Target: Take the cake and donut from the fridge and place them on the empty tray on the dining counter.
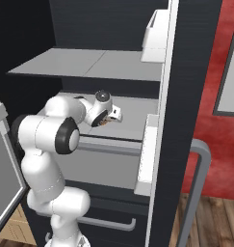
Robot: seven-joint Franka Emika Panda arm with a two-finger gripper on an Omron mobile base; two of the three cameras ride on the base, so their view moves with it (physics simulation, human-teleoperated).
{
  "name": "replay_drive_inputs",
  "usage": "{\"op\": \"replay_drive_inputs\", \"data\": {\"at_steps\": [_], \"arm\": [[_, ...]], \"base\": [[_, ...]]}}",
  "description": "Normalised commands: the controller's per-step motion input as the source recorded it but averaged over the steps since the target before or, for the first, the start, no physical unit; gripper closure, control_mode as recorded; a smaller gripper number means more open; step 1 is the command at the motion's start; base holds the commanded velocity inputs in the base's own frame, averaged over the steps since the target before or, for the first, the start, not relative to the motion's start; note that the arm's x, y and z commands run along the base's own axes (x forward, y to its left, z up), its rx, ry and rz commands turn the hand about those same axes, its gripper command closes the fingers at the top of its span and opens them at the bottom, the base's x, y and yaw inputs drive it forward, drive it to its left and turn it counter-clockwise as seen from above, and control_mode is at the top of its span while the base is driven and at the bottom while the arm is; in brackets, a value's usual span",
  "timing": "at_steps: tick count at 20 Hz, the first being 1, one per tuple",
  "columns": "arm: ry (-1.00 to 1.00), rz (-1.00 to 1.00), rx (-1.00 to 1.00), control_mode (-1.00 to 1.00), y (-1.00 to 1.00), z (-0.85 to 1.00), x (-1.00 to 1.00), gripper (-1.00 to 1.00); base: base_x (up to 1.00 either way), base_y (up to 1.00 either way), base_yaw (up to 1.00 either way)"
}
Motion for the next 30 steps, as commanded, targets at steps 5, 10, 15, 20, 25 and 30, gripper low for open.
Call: {"op": "replay_drive_inputs", "data": {"at_steps": [5, 10, 15, 20, 25, 30], "arm": [[0.02, 0.00, 0.01, -1.00, 0.00, -0.16, -0.03, 1.00], [-0.32, 0.00, 0.02, -1.00, 0.00, 0.00, -0.41, 1.00], [-0.33, 0.00, 0.01, -1.00, 0.00, 0.00, -0.39, 1.00], [-0.07, -0.03, 0.09, -1.00, -0.13, 0.28, -0.48, 1.00], [0.00, -0.01, 0.16, -1.00, -0.17, 0.69, -0.58, 1.00], [0.00, -0.04, 0.13, -1.00, -0.11, 1.00, -0.15, 1.00]], "base": [[0.00, 0.00, 0.00], [0.00, 0.00, 0.00], [0.00, 0.00, 0.00], [0.00, 0.00, 0.00], [0.00, 0.00, 0.00], [0.00, 0.00, 0.00]]}}
